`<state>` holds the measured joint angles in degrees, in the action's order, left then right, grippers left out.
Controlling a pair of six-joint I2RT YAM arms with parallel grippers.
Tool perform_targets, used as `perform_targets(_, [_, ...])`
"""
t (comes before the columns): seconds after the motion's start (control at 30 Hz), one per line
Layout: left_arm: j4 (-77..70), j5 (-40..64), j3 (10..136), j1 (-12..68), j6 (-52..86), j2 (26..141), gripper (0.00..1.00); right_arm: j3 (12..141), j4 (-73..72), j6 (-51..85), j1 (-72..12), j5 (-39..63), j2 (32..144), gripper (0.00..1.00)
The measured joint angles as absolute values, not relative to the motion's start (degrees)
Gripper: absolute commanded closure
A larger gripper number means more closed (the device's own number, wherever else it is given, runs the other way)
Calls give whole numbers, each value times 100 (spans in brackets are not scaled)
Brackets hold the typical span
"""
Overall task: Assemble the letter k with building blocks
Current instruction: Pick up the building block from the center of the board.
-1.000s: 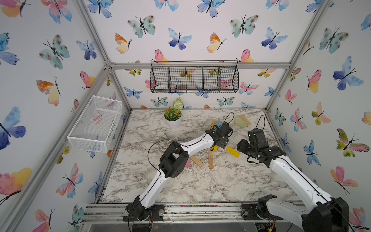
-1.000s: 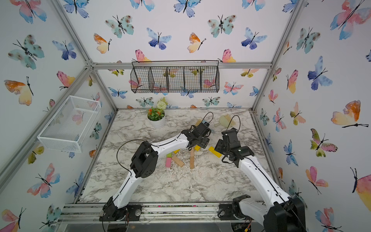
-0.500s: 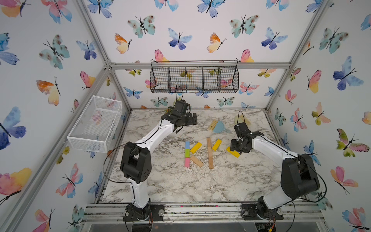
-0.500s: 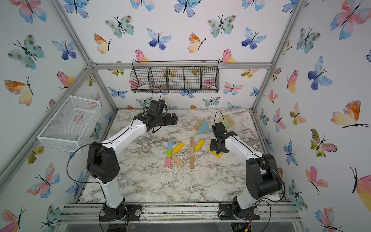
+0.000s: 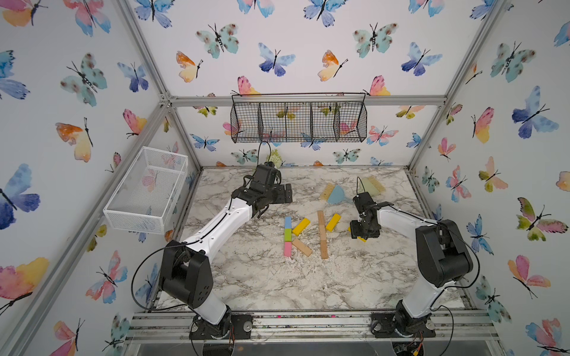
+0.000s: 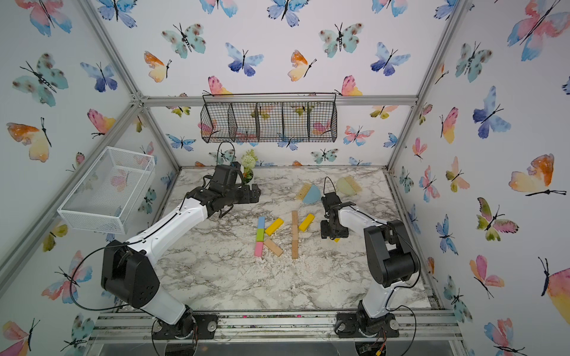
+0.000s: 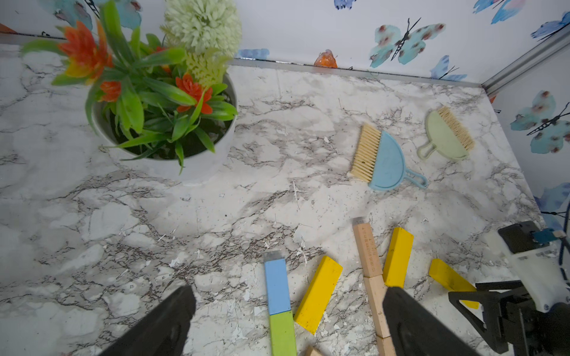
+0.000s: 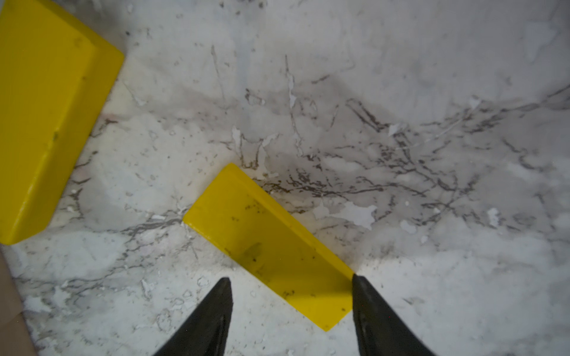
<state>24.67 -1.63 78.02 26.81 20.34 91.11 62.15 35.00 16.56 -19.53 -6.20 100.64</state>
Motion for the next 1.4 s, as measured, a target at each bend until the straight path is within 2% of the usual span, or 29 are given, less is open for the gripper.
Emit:
perform_targets(0.23, [2445,-161,7782,2657,2036,9113,2,6215,3385,1573,-1946,-548,10134,45])
perform_targets(0.43, [2432,-161,7784,2620,2036,9113,2,6134,3369,1483,-1944,-325,10184,42])
perform_targets(0.53, [2429,-161,7784,2609,2036,9113,2,6134,3363,1437,-1944,-276,10221,43])
perform_targets(0.67, [2429,-158,7784,2596,2036,9124,2,6134,3363,1428,-1946,-257,10232,49])
perform_targets(0.8, [2429,-158,7784,2589,2036,9148,2,6134,3358,1422,-1940,-279,10237,64])
perform_targets(0.93, [2427,-150,7784,2578,2038,9157,2,6134,3334,1398,-1935,-303,10237,73])
perform_targets(1.17, [2429,-123,7784,2554,2038,9172,2,5953,3205,1286,-1935,-259,10075,80])
perform_targets(1.4, [2429,-95,7784,2554,2040,9179,2,5714,3247,1107,-2014,-19,9351,85])
